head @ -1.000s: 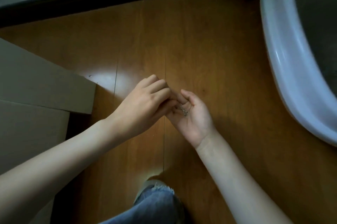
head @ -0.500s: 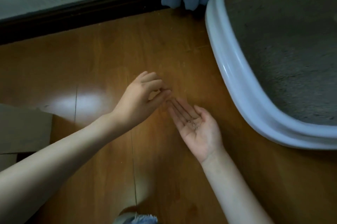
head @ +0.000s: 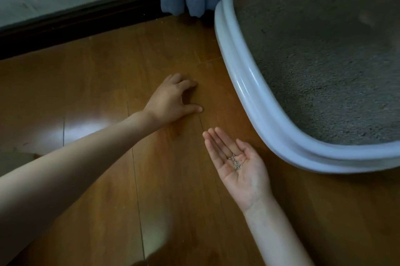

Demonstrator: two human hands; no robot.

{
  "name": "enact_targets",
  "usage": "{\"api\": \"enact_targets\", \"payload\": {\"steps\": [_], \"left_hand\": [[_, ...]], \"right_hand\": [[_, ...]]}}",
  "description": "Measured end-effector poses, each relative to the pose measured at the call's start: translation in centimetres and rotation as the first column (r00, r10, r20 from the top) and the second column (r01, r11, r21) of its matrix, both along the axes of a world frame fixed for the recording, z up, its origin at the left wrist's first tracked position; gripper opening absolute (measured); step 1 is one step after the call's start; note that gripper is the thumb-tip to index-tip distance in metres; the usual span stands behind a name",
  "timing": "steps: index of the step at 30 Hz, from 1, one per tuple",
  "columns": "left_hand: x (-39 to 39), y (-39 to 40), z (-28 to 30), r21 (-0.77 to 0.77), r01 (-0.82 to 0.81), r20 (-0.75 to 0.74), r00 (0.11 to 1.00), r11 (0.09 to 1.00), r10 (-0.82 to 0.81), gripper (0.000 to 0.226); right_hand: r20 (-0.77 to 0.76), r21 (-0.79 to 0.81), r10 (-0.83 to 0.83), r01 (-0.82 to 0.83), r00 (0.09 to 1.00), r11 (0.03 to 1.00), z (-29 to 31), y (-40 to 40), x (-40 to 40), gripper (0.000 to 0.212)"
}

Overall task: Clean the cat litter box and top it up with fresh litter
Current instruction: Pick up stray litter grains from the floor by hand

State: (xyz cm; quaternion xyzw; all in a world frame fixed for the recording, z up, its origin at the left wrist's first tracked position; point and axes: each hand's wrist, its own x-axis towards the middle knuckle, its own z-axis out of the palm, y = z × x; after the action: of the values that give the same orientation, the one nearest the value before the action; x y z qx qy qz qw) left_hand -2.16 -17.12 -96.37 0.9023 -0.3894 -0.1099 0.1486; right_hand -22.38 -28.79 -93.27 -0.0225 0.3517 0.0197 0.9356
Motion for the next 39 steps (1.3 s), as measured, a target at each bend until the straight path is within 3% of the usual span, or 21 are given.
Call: {"api": "enact_targets", "payload": {"steps": [10,13,18,20,22,24,27,29,32,39], "left_hand": [[0.1,-0.5,-0.5,-0.123,0.065,0.128,0.991,0.990,-0.049,0.011],[-0.3,-1.1,-0.7,-0.065,0.107,0.234,0.968,0.992,-0.089,0.014],[-0.9,-1.9,-0.2,0.189,0.108,0.246,0.957,0.976,-0.154,0.038],[-2.1,-2.2,1.0,0.035,0.062,0.260,0.963,0.997,-0.069,0.032],[-4.5,-2.4,3.1,-0.228,0.000,0.206,0.977,0.974,0.048,0.014],[-7.4,-2.2,5.0,-0.377,0.055,0.173,0.985,0.925,0.011,0.013],[-10.1,-1.2,5.5,-0.247,0.258,0.178,0.959,0.934,-0.218,0.019],[-10.4,-0.2,5.0,-0.171,0.288,0.172,0.950,0.942,-0.259,0.021],[-10.0,1.0,5.3,-0.299,0.192,0.114,0.980,0.935,-0.165,0.013],[-9.8,2.4,9.1,-0.326,-0.100,0.072,0.989,0.940,0.130,0.016]], "right_hand": [[-0.008,-0.010,-0.007,0.007,1.000,1.000,-0.2,-0.8,-0.5,0.042],[-0.020,-0.009,-0.015,0.015,1.000,1.000,-0.3,-0.9,-0.4,0.044],[-0.017,-0.015,0.005,-0.005,1.000,1.000,-0.5,-1.0,-0.1,0.045],[-0.027,-0.028,0.007,-0.008,1.000,1.000,-0.8,-1.0,0.3,0.045],[-0.045,-0.035,0.008,-0.010,0.999,0.999,-1.0,-0.9,0.8,0.045],[-0.065,-0.024,0.001,-0.002,0.998,1.000,-1.3,-0.7,1.3,0.047],[-0.064,0.060,-0.001,0.005,0.998,0.998,-1.3,-0.5,2.0,0.037],[-0.048,0.076,0.029,-0.026,0.998,0.997,-1.2,-0.2,2.7,0.039],[-0.021,-0.005,0.102,-0.102,0.995,0.995,-0.9,0.3,3.4,0.054],[0.015,-0.010,0.095,-0.095,0.995,0.995,1.9,1.6,4.5,0.046]]}}
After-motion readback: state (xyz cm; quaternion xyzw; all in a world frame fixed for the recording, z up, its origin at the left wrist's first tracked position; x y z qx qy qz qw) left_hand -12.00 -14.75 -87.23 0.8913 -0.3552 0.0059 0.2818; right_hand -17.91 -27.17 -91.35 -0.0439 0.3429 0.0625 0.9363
